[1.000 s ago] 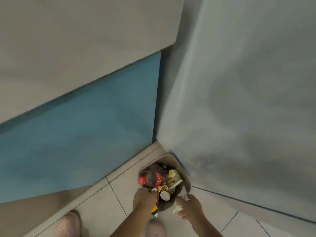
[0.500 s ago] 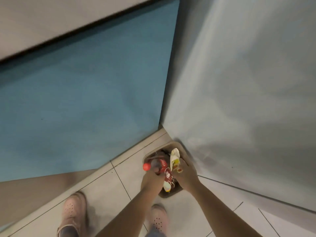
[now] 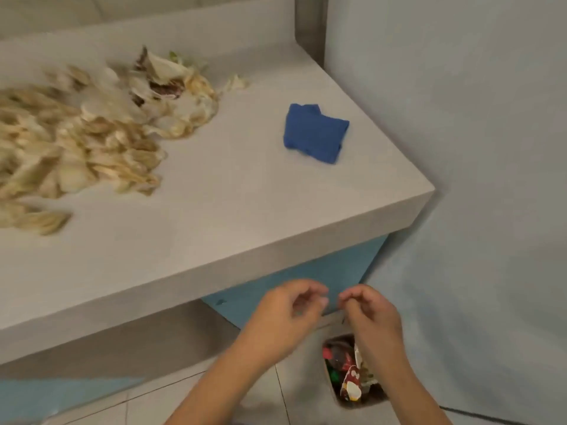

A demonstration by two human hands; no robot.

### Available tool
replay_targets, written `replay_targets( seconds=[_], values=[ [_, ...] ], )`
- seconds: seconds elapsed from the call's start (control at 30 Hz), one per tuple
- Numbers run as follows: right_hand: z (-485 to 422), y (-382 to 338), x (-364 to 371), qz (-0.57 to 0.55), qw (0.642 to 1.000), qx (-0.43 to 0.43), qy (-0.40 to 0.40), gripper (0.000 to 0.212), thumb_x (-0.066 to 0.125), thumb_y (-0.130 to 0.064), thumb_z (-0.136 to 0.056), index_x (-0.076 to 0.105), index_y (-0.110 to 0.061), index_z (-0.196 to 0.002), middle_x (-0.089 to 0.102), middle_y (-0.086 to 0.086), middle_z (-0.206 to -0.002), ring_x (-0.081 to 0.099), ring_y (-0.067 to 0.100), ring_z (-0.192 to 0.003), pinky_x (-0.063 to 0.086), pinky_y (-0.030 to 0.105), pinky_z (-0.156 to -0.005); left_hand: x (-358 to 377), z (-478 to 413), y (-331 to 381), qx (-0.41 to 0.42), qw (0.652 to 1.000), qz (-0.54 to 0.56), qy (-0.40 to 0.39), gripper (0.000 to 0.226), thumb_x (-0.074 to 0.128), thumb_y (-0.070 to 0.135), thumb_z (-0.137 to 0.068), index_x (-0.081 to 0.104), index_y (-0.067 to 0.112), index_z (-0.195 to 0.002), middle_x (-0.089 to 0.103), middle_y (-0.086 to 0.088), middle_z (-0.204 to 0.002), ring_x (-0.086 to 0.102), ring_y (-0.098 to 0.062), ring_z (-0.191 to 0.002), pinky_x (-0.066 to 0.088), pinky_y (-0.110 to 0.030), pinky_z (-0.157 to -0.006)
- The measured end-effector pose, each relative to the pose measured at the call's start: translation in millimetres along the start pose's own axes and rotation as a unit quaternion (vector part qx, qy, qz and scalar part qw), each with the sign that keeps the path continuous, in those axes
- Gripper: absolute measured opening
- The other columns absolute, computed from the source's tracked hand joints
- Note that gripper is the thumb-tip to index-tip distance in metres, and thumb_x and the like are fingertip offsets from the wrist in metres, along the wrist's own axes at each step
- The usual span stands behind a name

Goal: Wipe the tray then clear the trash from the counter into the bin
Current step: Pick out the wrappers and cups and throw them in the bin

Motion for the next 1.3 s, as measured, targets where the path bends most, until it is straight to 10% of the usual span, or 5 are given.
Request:
replay_targets(
  seconds=[0.4,0.67,0.9,1.1,1.3],
  values=[
    [-111,-276,177,0.086,0.966,-0.214,-0.113,0.016,0.060,-0.014,-0.089,0.065,-0.029,-0.090,0.063,0.000,-0.077,0.060,0.010,-0.058,0.051,0.021,-0.057,-338,-5,58,0.017,0.965,-0.121,0.234,0.009,0.060,0.031,-0.090,0.067,0.030,-0.096,0.066,0.012,-0.086,0.060,-0.001,-0.080,0.044,-0.009,-0.065],
    [-221,-342,285,0.255,0.931,-0.261,-0.006,0.030,0.061,-0.022,-0.086,0.060,-0.023,-0.116,0.056,-0.002,-0.103,0.056,0.017,-0.084,0.042,0.027,-0.069,-489,-75,8,-0.013,0.959,-0.082,0.271,0.011,0.058,0.025,-0.091,0.068,0.021,-0.091,0.065,0.009,-0.085,0.061,-0.009,-0.081,0.041,-0.019,-0.059],
    [-295,-353,345,0.522,0.812,-0.260,-0.016,0.051,0.057,-0.025,-0.085,0.045,-0.022,-0.135,0.055,0.006,-0.128,0.052,0.026,-0.112,0.043,0.031,-0.084,-542,-170,-33,-0.045,0.937,-0.241,0.250,0.024,0.052,0.029,-0.093,0.064,0.016,-0.109,0.069,-0.003,-0.095,0.065,-0.018,-0.077,0.052,-0.030,-0.069],
    [-321,-338,374,0.561,0.793,-0.230,-0.048,0.041,0.046,-0.027,-0.093,0.050,-0.027,-0.134,0.059,0.002,-0.128,0.058,0.022,-0.110,0.041,0.028,-0.087,-501,-277,-20,0.100,0.800,-0.584,0.094,0.053,0.051,0.012,-0.089,0.037,0.018,-0.140,0.034,-0.009,-0.143,0.036,-0.028,-0.128,0.038,-0.038,-0.098],
    [-319,-336,364,0.463,0.857,-0.223,-0.030,0.037,0.045,-0.028,-0.097,0.053,-0.019,-0.132,0.055,0.005,-0.133,0.054,0.024,-0.115,0.040,0.028,-0.090,-496,-343,-5,0.083,0.893,-0.437,0.072,0.060,0.049,0.035,-0.089,0.031,0.021,-0.144,0.039,-0.009,-0.141,0.037,-0.029,-0.128,0.036,-0.042,-0.102]
  ],
)
Point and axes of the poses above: each hand's wrist, its own z-axis away from the middle knuckle, its own x-axis out of the palm, y = z × x, the point moved 9 cm from there along -z, towards the middle knuckle
